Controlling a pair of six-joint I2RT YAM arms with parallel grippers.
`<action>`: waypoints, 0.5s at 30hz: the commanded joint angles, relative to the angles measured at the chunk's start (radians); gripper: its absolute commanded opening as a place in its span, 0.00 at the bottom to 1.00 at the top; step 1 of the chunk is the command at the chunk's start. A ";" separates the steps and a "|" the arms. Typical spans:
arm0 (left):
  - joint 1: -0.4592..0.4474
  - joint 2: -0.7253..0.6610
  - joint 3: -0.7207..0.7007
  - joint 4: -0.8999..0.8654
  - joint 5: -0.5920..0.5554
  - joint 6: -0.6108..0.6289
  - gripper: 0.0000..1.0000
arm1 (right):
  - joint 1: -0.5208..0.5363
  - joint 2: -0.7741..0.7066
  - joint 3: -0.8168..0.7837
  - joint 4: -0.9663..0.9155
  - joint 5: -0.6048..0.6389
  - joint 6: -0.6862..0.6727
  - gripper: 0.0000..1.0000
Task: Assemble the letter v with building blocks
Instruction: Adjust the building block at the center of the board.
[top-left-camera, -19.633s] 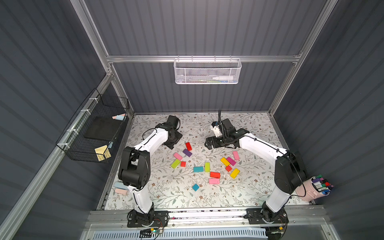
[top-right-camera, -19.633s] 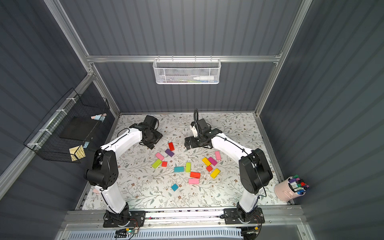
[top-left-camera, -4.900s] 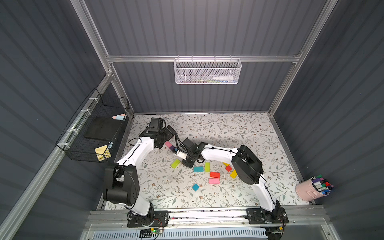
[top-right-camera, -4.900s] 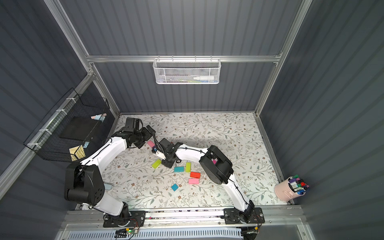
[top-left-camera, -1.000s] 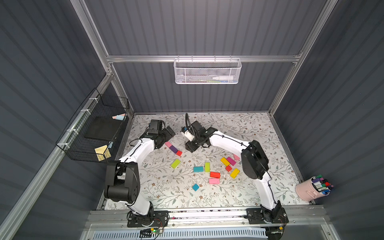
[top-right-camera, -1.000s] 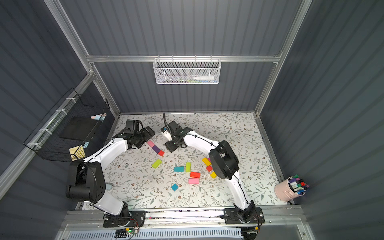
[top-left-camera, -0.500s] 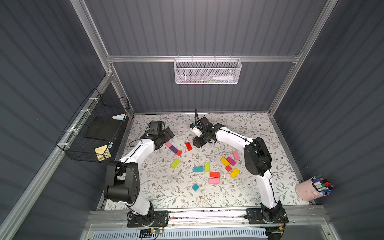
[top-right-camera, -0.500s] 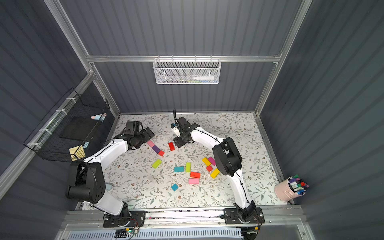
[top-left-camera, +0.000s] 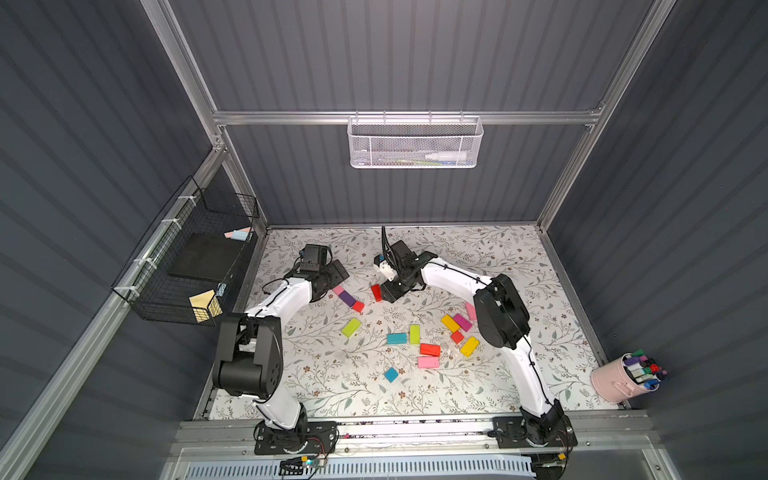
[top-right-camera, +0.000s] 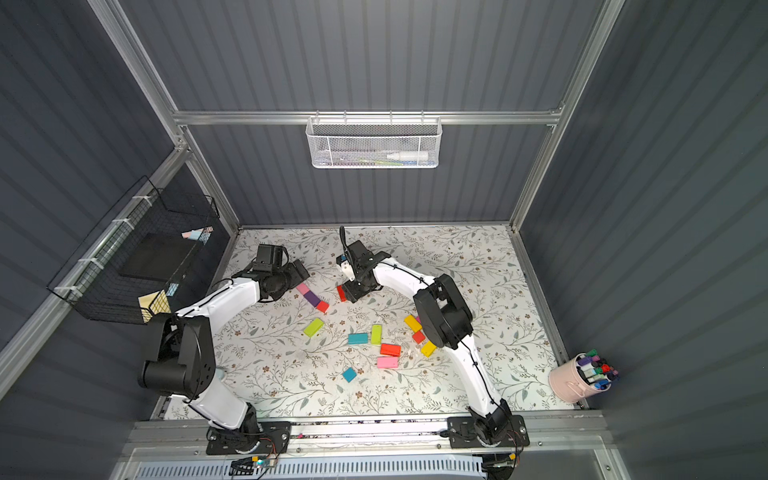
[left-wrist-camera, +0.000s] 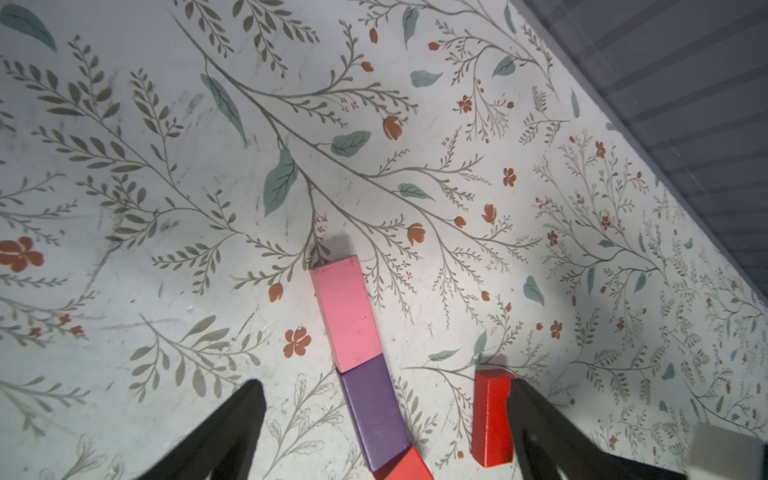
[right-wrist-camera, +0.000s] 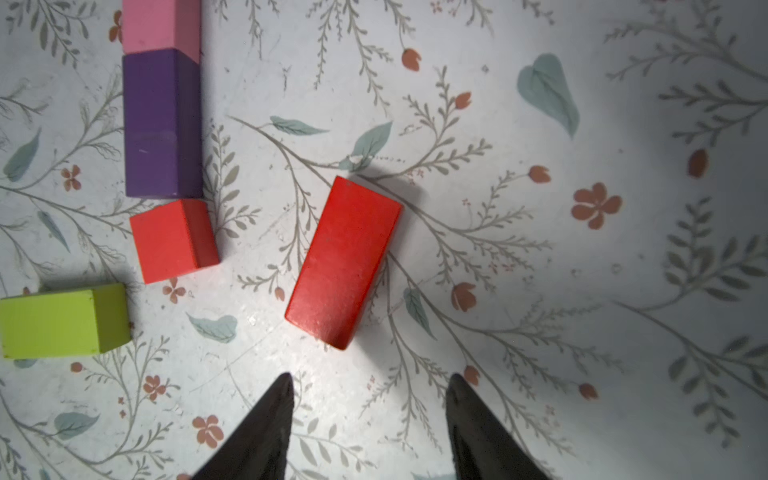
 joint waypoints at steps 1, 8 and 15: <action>-0.005 0.033 -0.015 0.000 -0.026 0.029 0.92 | 0.009 0.005 0.031 -0.014 -0.054 0.021 0.59; -0.005 0.065 -0.004 0.001 -0.007 -0.007 0.92 | 0.018 0.071 0.113 -0.041 -0.045 0.064 0.57; -0.005 0.021 -0.017 0.003 0.006 -0.023 0.92 | 0.030 0.134 0.231 -0.141 0.041 0.115 0.55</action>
